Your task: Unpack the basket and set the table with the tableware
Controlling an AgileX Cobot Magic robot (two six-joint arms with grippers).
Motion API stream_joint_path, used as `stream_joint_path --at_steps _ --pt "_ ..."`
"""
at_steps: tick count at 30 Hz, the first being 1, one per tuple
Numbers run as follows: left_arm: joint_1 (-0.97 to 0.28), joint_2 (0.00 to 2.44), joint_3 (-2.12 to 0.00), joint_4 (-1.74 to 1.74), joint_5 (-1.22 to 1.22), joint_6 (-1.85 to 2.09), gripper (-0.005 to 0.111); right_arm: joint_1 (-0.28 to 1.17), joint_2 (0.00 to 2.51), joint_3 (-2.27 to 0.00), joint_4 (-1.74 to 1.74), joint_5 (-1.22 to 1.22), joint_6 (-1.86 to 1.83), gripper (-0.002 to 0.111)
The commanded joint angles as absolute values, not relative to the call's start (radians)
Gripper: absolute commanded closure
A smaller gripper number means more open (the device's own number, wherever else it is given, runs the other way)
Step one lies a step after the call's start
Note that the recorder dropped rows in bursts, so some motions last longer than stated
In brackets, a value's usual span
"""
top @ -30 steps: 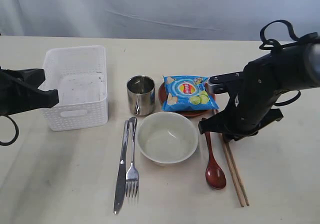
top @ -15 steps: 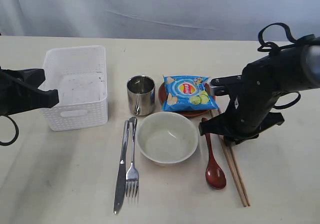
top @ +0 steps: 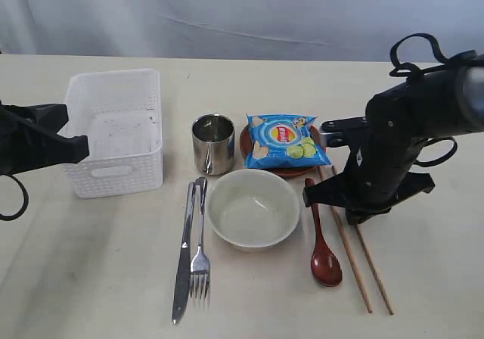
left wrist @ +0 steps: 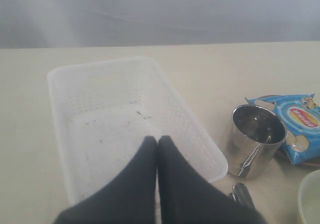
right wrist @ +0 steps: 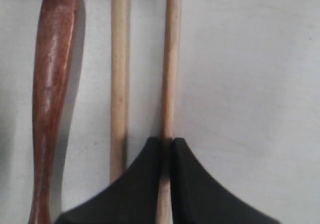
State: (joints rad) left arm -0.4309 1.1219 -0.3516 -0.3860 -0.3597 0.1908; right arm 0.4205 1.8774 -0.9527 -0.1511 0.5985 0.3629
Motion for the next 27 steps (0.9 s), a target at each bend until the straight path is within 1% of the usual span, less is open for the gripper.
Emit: stream_joint_path --at_steps 1,6,11,16,21,27 --pt "-0.428 1.117 -0.346 -0.398 -0.363 0.183 0.107 0.421 1.836 -0.985 -0.166 0.673 0.371 0.109" --pt "-0.428 1.117 -0.346 -0.398 -0.363 0.183 0.107 0.421 1.75 -1.047 -0.184 0.816 0.371 0.109" --pt "-0.428 1.117 -0.346 -0.398 -0.363 0.183 0.107 0.436 1.656 -1.069 -0.155 0.872 0.373 0.109" --pt "-0.428 1.117 -0.346 -0.398 -0.363 0.183 0.107 0.55 1.63 -1.069 -0.131 0.889 0.431 0.109" --pt "-0.428 1.117 -0.346 -0.398 -0.363 0.183 0.107 0.696 1.647 -1.073 -0.128 0.801 0.564 0.109" --pt "-0.428 1.117 -0.346 -0.398 -0.363 0.183 0.107 0.764 1.712 -1.142 -0.078 0.788 0.675 0.109"
